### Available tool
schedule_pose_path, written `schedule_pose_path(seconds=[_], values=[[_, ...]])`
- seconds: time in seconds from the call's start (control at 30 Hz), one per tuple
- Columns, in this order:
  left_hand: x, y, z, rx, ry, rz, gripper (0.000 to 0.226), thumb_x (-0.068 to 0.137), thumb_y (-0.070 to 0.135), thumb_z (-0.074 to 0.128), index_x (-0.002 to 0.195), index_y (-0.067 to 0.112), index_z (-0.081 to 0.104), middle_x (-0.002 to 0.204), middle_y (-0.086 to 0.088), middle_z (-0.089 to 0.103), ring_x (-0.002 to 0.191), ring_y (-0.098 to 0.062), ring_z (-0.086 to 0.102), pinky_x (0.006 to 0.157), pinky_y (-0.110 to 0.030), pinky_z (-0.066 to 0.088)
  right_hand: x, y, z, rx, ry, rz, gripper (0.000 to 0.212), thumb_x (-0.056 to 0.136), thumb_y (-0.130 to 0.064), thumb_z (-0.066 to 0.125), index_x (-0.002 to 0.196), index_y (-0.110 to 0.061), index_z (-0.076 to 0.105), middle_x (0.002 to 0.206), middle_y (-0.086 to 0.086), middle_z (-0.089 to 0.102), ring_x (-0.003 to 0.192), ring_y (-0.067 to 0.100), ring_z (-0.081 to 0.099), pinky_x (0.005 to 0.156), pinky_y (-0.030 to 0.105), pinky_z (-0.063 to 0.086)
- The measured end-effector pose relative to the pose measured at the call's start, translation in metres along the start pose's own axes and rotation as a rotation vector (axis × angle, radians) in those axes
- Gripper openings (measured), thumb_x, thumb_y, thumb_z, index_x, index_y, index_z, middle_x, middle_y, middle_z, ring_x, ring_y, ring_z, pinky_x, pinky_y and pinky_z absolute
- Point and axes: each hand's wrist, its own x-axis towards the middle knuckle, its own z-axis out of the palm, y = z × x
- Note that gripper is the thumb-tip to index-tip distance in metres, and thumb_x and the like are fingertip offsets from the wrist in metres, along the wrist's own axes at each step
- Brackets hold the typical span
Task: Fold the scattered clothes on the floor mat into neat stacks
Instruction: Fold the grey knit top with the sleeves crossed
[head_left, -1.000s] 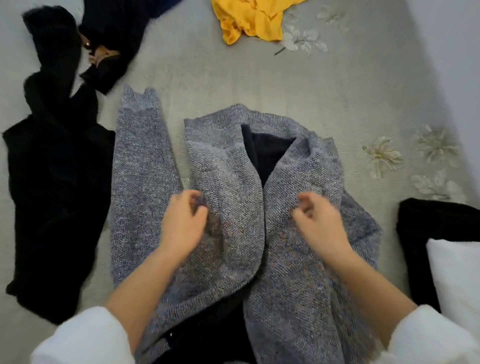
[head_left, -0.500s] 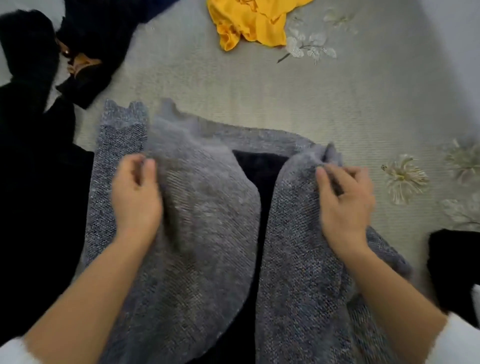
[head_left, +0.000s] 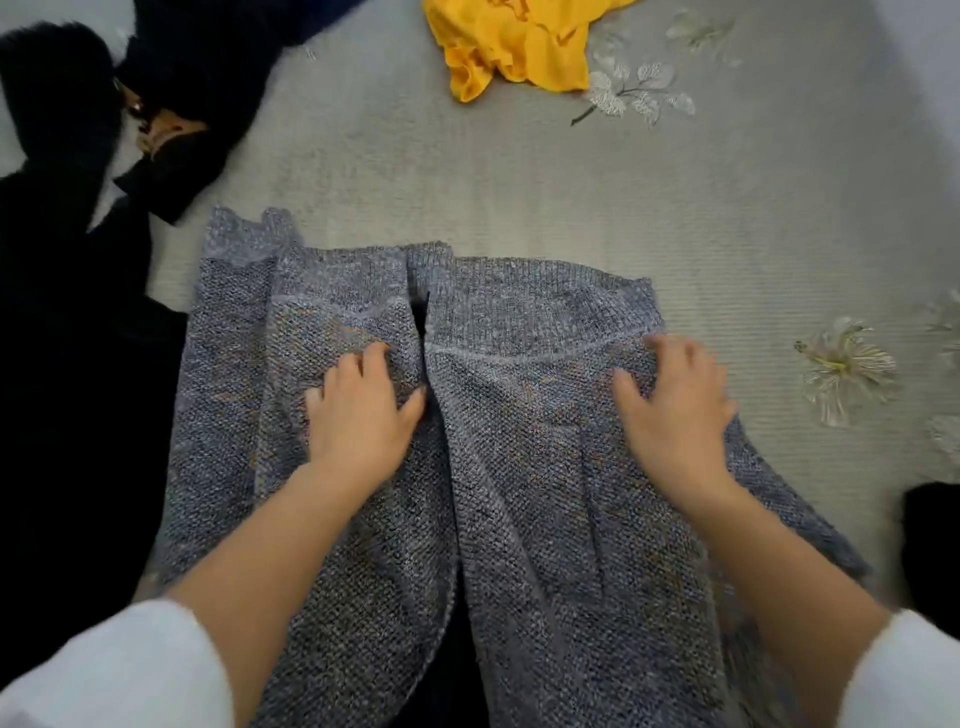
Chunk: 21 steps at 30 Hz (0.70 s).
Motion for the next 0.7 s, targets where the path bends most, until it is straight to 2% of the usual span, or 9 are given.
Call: schedule_pose_path(seconds=[0.07, 0.17, 0.27, 0.37, 0.43, 0.5, 0.53, 0.6, 0.7], values=[[0.008, 0.006, 0.002, 0.084, -0.064, -0.034, 0.052, 0.092, 0.046, 0.049, 0.134, 0.017, 0.038, 0.127, -0.012, 0.050, 0.117, -0.034, 0.048, 0.098, -0.051, 0.032, 0.011, 0.009, -0.002, -0.057, -0.099, 0.166, 0.062, 0.090, -0.042, 0.058, 0.138, -0.010, 0.038, 0.139, 0.014, 0.042, 0.131, 0.031, 0.033, 0.106, 0.051, 0.025], [0.014, 0.014, 0.001, 0.062, -0.055, -0.010, 0.019, 0.096, 0.030, 0.045, 0.114, 0.023, 0.045, 0.112, -0.007, 0.056, 0.100, -0.032, 0.054, 0.087, -0.048, 0.030, 0.016, 0.013, 0.002, -0.201, -0.140, 0.000, 0.026, 0.095, -0.036, 0.052, 0.107, -0.013, 0.055, 0.108, 0.010, 0.055, 0.111, 0.031, 0.046, 0.097, 0.047, 0.032], [0.015, 0.012, -0.007, -0.359, 0.216, 0.060, 0.006, 0.098, 0.027, 0.046, 0.099, 0.024, 0.051, 0.093, 0.003, 0.058, 0.079, -0.018, 0.049, 0.078, -0.037, 0.029, 0.029, 0.010, -0.010, 0.092, 0.168, -0.090, 0.009, 0.097, -0.023, 0.049, 0.092, -0.016, 0.051, 0.087, 0.000, 0.050, 0.084, 0.024, 0.047, 0.080, 0.040, 0.035], [0.027, 0.016, -0.023, -0.721, 0.539, 0.176, 0.017, 0.096, 0.031, 0.046, 0.107, 0.021, 0.054, 0.090, 0.009, 0.058, 0.081, -0.015, 0.054, 0.073, -0.024, 0.036, 0.052, 0.013, -0.025, 0.291, 0.396, 0.146, 0.020, 0.097, -0.022, 0.048, 0.108, -0.006, 0.053, 0.100, 0.011, 0.054, 0.094, 0.028, 0.050, 0.083, 0.035, 0.033], [0.033, 0.019, -0.019, -0.533, 0.339, 0.175, 0.040, 0.096, 0.042, 0.041, 0.131, 0.025, 0.045, 0.120, -0.001, 0.059, 0.112, -0.024, 0.053, 0.094, -0.034, 0.040, 0.061, 0.019, -0.025, 0.071, 0.235, 0.279, 0.037, 0.096, -0.031, 0.050, 0.122, -0.005, 0.048, 0.125, 0.018, 0.049, 0.117, 0.032, 0.044, 0.101, 0.047, 0.028], [0.029, 0.017, 0.001, -0.163, -0.038, 0.138, 0.066, 0.094, 0.060, 0.033, 0.151, 0.032, 0.012, 0.157, -0.006, 0.021, 0.145, -0.027, 0.014, 0.114, -0.052, 0.013, 0.054, 0.016, -0.021, -0.114, 0.089, 0.246, 0.054, 0.092, -0.036, 0.056, 0.133, -0.006, 0.039, 0.140, 0.020, 0.035, 0.130, 0.035, 0.031, 0.106, 0.053, 0.020], [0.024, 0.016, 0.012, -0.033, -0.156, 0.157, 0.074, 0.091, 0.066, 0.027, 0.151, 0.034, -0.002, 0.161, -0.006, -0.001, 0.147, -0.026, -0.009, 0.115, -0.053, -0.001, 0.047, 0.011, -0.017, -0.138, 0.083, 0.152, 0.055, 0.091, -0.034, 0.057, 0.135, -0.006, 0.038, 0.141, 0.019, 0.033, 0.131, 0.036, 0.029, 0.106, 0.054, 0.021], [0.015, 0.011, 0.032, 0.102, -0.200, 0.223, 0.078, 0.087, 0.071, 0.016, 0.149, 0.035, -0.014, 0.157, -0.005, -0.023, 0.137, -0.023, -0.035, 0.111, -0.050, -0.017, 0.029, -0.002, -0.002, -0.145, 0.056, -0.164, 0.045, 0.090, -0.028, 0.057, 0.130, -0.008, 0.047, 0.136, 0.016, 0.040, 0.127, 0.035, 0.034, 0.103, 0.053, 0.026], [0.015, 0.008, 0.044, 0.101, -0.093, 0.237, 0.071, 0.086, 0.069, 0.005, 0.148, 0.038, -0.010, 0.157, -0.001, -0.020, 0.133, -0.020, -0.038, 0.108, -0.046, -0.022, 0.003, -0.017, 0.032, -0.220, -0.198, -0.450, 0.044, 0.094, -0.038, 0.049, 0.130, -0.012, 0.049, 0.126, 0.006, 0.048, 0.120, 0.028, 0.042, 0.098, 0.043, 0.031]])
